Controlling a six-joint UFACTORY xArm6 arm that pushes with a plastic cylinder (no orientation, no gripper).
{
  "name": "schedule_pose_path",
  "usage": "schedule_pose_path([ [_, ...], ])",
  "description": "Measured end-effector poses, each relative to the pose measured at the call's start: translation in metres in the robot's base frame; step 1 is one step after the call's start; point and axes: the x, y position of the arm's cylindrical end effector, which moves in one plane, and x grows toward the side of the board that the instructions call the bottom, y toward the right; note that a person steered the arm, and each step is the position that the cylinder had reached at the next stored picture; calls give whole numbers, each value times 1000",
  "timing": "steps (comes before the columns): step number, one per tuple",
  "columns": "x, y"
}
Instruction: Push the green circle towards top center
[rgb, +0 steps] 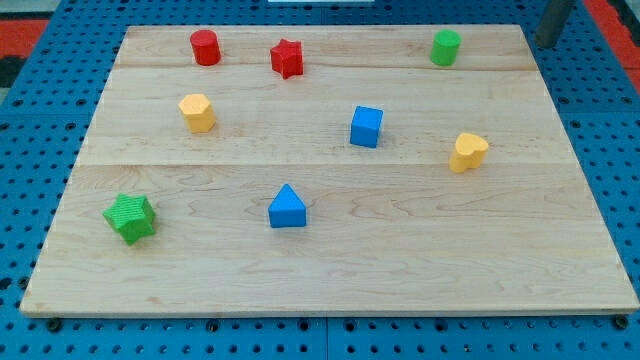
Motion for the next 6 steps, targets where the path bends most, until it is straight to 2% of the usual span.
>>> schedule_pose_path([
  [1,1,-2],
  [2,0,-58],
  [3,21,-126],
  [4,29,-164],
  [6,-14,-119],
])
